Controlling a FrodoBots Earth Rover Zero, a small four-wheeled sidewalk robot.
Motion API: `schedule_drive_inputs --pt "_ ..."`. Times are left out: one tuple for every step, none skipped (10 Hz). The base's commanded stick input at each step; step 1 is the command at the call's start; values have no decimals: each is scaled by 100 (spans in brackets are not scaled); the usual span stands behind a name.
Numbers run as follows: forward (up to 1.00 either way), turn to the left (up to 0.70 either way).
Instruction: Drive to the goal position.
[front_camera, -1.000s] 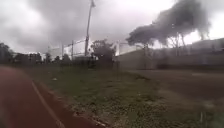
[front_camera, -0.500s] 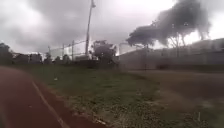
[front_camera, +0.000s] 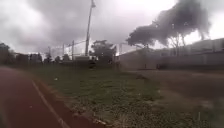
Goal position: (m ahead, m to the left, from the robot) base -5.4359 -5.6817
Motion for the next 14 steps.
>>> schedule_drive_inputs --pt "-30 -60" --pt "-30 -60" --pt "-30 -60" --pt "-30 -60" --pt "-30 -60" --pt "-30 -60" --pt "-30 -60" --pt "-30 -60" --pt "-30 -60" --pt "-30 -60" --pt "-30 -60" --pt "-30 -60" --pt "-30 -60" --pt "-30 -60"
